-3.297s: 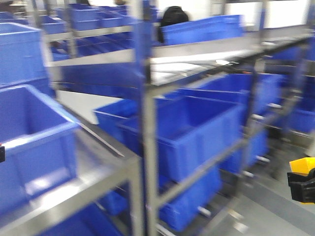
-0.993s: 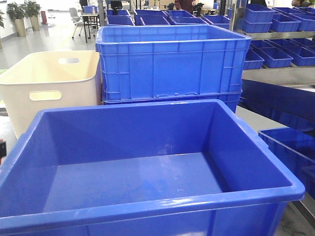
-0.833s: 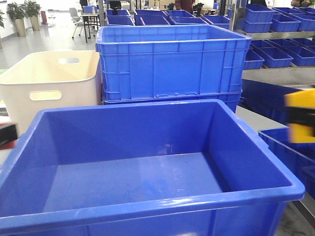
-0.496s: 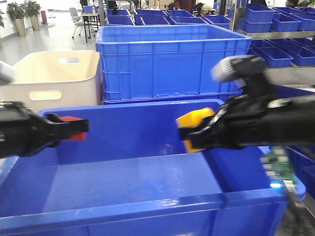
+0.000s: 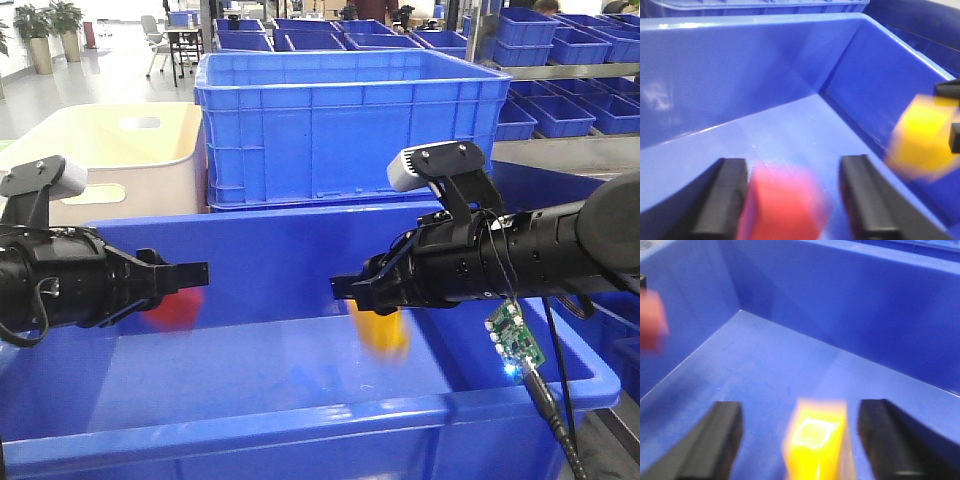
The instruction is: Pick red and yellow blocks into blue bin
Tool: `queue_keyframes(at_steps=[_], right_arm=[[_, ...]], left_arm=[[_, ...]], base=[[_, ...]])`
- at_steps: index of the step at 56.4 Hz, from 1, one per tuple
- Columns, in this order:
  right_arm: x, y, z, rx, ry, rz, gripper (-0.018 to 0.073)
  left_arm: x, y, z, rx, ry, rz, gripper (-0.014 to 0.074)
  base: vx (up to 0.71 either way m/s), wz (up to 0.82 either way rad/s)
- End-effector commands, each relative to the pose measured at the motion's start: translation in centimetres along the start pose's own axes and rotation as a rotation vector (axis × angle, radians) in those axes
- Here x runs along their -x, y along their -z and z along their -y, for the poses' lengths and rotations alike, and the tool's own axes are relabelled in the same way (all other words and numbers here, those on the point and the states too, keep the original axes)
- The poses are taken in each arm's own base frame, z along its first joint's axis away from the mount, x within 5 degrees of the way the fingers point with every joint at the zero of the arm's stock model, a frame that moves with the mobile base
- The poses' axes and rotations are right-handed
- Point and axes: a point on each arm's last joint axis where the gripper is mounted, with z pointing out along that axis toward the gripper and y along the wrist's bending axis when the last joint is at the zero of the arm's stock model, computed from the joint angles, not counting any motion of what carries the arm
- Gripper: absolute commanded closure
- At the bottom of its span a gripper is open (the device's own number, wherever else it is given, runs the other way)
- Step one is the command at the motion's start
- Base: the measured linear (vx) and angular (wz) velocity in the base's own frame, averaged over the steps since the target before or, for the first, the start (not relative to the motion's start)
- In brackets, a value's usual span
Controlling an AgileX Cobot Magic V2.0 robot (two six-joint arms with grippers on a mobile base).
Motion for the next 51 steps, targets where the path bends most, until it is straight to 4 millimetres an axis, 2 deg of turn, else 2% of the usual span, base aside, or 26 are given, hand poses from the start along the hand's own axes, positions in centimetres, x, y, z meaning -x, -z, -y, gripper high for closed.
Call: queue_keyframes(at_steps=[1, 5, 9, 11, 13, 16, 23, 30, 35, 40, 46, 51], right_arm=[[2.3, 2.2, -0.4, -0.034, 0.012, 0.134, -0.0078], [2.5, 2.7, -0.5, -0.042, 0.031, 0.137, -0.0080], [2.8, 3.8, -0.7, -0.063, 0.065, 0.150, -0.0039], [3.0, 4.8, -0.8, -0.087, 0.079, 0.163, 0.0006], [3.2, 5.8, -0.8, -0.110, 0.083, 0.173, 0.0059], [3.5, 7.6, -0.8, -0.160, 0.067, 0.192, 0.0175], [3.4, 12.5, -0.6, -0.312, 0.017, 0.195, 0.0572], [2.0, 17.3, -1.1, -0.470, 0.018, 0.130, 0.0573], [0.1, 19.8, -1.9, -0.535, 0.025, 0.121, 0.0570], [-2.5, 21.7, -2.8, -0.573, 0.027, 0.156, 0.0570], [-7.2, 23.3, -4.3, -0.590, 0.033, 0.208, 0.0570], [-11.7, 23.9, -5.3, -0.585, 0.019, 0.238, 0.0570]], left_arm=[[2.0, 1.5, 1.0, -0.004, -0.032, 0.108, 0.0001], [2.2, 2.0, 1.3, -0.005, -0.074, 0.122, 0.0008], [2.7, 3.3, 1.9, -0.004, -0.117, 0.157, 0.0056], [3.1, 4.2, 2.3, 0.002, -0.148, 0.183, 0.0095], [3.4, 5.4, 2.7, 0.019, -0.188, 0.214, 0.0170], [3.9, 7.1, 3.3, 0.050, -0.251, 0.258, 0.0282], [4.6, 11.6, 4.7, 0.127, -0.382, 0.367, 0.0609], [4.2, 15.2, 5.7, 0.188, -0.455, 0.385, 0.0603], [2.6, 16.6, 5.6, 0.237, -0.458, 0.295, 0.0600], [-0.2, 17.4, 4.8, 0.305, -0.406, 0.211, 0.0598], [-4.8, 18.1, 3.7, 0.349, -0.321, 0.168, 0.0597], [-9.1, 18.4, 3.0, 0.346, -0.276, 0.174, 0.0597]], base=[[0.00, 0.00], [0.00, 0.00], [0.00, 0.00], [0.00, 0.00], [0.00, 0.00], [0.00, 0.00], [0.00, 0.00], [0.00, 0.00], [0.00, 0.00], [0.00, 0.00], [0.00, 0.00], [0.00, 0.00]])
